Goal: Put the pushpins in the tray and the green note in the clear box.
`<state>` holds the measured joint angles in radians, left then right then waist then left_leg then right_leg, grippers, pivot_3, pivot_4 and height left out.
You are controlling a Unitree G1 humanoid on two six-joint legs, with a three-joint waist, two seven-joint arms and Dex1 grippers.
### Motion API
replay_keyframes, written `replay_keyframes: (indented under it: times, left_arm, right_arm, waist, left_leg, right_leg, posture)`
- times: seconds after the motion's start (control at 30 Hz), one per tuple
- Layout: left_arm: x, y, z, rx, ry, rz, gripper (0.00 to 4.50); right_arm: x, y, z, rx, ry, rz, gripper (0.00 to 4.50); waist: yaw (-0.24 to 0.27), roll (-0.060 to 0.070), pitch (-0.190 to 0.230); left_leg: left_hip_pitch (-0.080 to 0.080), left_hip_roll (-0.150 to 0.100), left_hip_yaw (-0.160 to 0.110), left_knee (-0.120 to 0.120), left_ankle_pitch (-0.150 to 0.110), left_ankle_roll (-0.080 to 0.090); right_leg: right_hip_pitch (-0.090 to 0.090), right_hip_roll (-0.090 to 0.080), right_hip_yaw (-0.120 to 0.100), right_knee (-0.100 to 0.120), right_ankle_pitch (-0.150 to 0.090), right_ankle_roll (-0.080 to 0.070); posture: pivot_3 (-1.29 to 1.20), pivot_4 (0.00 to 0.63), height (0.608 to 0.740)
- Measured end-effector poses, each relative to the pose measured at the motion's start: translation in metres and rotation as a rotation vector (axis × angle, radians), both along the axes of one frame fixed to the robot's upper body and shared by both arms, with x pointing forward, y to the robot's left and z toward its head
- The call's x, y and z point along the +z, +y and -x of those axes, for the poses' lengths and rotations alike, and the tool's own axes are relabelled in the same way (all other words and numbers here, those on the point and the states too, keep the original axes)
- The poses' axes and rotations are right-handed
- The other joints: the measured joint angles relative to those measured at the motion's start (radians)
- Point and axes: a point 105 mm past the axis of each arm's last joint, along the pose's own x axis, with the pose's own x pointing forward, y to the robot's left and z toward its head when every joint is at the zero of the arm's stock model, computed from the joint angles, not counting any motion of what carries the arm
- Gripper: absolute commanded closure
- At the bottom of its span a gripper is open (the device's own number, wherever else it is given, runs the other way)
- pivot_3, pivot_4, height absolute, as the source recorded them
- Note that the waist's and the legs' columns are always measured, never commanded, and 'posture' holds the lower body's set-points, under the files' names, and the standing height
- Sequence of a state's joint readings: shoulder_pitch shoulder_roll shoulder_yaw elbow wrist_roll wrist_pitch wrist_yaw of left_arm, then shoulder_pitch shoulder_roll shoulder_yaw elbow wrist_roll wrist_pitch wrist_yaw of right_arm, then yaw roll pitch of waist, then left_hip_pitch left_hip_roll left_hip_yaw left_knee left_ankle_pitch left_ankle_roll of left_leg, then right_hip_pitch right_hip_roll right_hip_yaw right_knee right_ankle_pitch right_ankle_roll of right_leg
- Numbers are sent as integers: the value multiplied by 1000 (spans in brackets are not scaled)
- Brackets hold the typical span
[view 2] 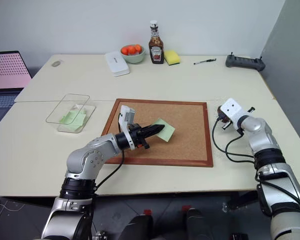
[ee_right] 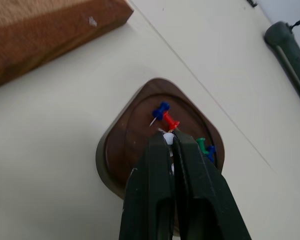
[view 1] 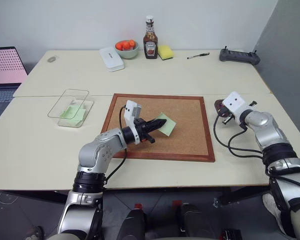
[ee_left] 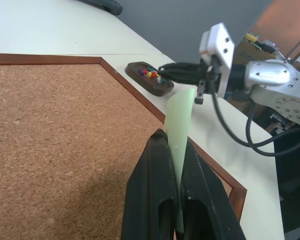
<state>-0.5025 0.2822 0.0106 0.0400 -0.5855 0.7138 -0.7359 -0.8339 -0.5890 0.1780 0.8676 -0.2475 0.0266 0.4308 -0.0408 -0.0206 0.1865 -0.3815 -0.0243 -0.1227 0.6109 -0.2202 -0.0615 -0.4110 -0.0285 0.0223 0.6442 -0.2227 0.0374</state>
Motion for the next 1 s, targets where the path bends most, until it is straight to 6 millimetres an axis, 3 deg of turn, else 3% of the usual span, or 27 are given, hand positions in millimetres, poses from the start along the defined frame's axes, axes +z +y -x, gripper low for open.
replay_keyframes:
  times: [0.17, 0.57, 0.67, 0.73, 0.83, 1.0]
  left_arm:
    - [0, -1, 0, -1, -2, -4, 4500]
    - [1, 2, -2, 13, -12, -16, 4500]
    - [6, 7, -6, 44, -42, -31, 4500]
    - [16, 24, -14, 123, -83, -75, 4500]
    - [37, 55, -24, 266, -161, -145, 4500]
    - [64, 122, -28, 501, -244, -313, 4500]
  right_arm:
    - [-3, -3, -4, -21, 2, 4, 2930]
    - [14, -3, -8, -12, -41, -27, 505]
    - [33, 2, -7, 27, -80, -71, 505]
    - [49, 15, -1, 107, -110, -138, 505]
    - [56, 44, 17, 270, -107, -234, 505]
    - [68, 119, 62, 635, -53, -396, 505]
  waist:
    - [-1, 0, 0]
    - [-4, 0, 0]
    - [-4, 0, 0]
    - [-8, 0, 0]
    - [-12, 0, 0]
    - [-18, 1, 1]
  left_leg:
    - [0, 0, 0, 0, 0, 0]
    - [0, 0, 0, 0, 0, 0]
    - [0, 0, -1, 0, 0, 0]
    - [0, 1, -1, 0, 0, 0]
    - [1, 2, -2, 0, 0, 0]
    - [1, 3, -2, 0, 0, 0]
  right_leg:
    - [0, 0, 0, 0, 0, 0]
    - [0, 0, 0, 0, 0, 0]
    - [0, 0, 0, 0, 0, 0]
    - [0, 1, -1, 0, 0, 0]
    - [0, 1, -1, 1, 0, 0]
    - [0, 2, -1, 1, 0, 0]
  posture:
    - [0, 150, 740]
    - [0, 150, 740]
    - [0, 150, 740]
    - [0, 150, 740]
    - [0, 150, 740]
    - [0, 150, 740]
